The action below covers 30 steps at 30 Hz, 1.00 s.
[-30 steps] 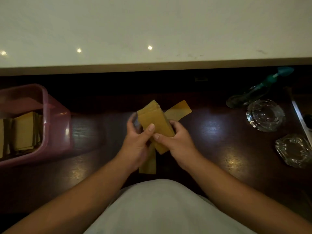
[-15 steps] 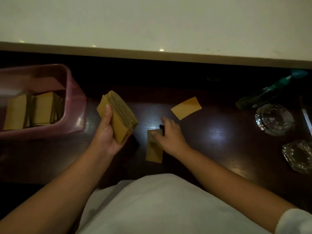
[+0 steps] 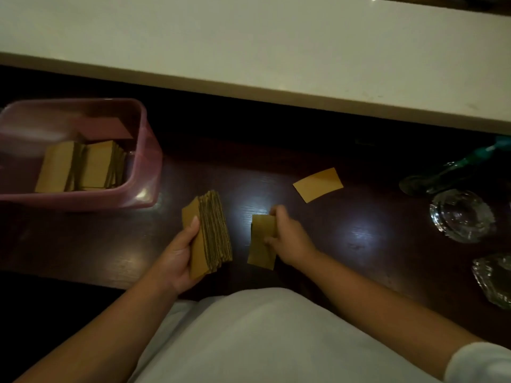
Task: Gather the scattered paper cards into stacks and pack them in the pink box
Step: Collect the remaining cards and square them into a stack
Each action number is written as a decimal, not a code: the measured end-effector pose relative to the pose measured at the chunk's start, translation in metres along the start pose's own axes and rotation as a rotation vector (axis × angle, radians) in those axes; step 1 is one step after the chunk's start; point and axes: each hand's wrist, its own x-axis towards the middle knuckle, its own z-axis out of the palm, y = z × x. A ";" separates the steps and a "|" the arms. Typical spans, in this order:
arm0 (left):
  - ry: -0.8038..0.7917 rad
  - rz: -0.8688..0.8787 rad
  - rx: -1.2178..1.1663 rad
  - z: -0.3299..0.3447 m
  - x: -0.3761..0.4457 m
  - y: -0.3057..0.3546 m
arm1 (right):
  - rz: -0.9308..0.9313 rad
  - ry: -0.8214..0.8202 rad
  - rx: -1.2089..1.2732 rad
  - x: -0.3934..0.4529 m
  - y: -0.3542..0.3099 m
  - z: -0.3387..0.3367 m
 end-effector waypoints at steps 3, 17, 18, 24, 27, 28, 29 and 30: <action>0.003 -0.001 0.046 0.004 0.005 -0.007 | 0.096 0.184 0.236 0.003 0.008 -0.010; 0.006 -0.106 0.125 0.026 0.028 0.001 | 0.666 0.586 0.148 0.080 0.065 -0.083; 0.015 -0.104 0.133 0.026 0.029 0.003 | 0.661 0.574 0.153 0.081 0.067 -0.082; 0.043 -0.119 0.157 0.024 0.032 0.007 | 0.603 0.449 0.082 0.080 0.069 -0.084; 0.048 -0.145 0.169 0.025 0.036 0.007 | 0.618 0.308 0.041 0.078 0.064 -0.077; 0.041 -0.151 0.169 0.027 0.038 0.007 | 0.590 0.264 -0.002 0.077 0.063 -0.074; 0.033 -0.150 0.165 0.030 0.038 0.007 | 0.545 0.222 -0.053 0.076 0.059 -0.072; 0.024 -0.142 0.166 0.033 0.039 0.007 | 0.488 0.207 -0.057 0.074 0.058 -0.069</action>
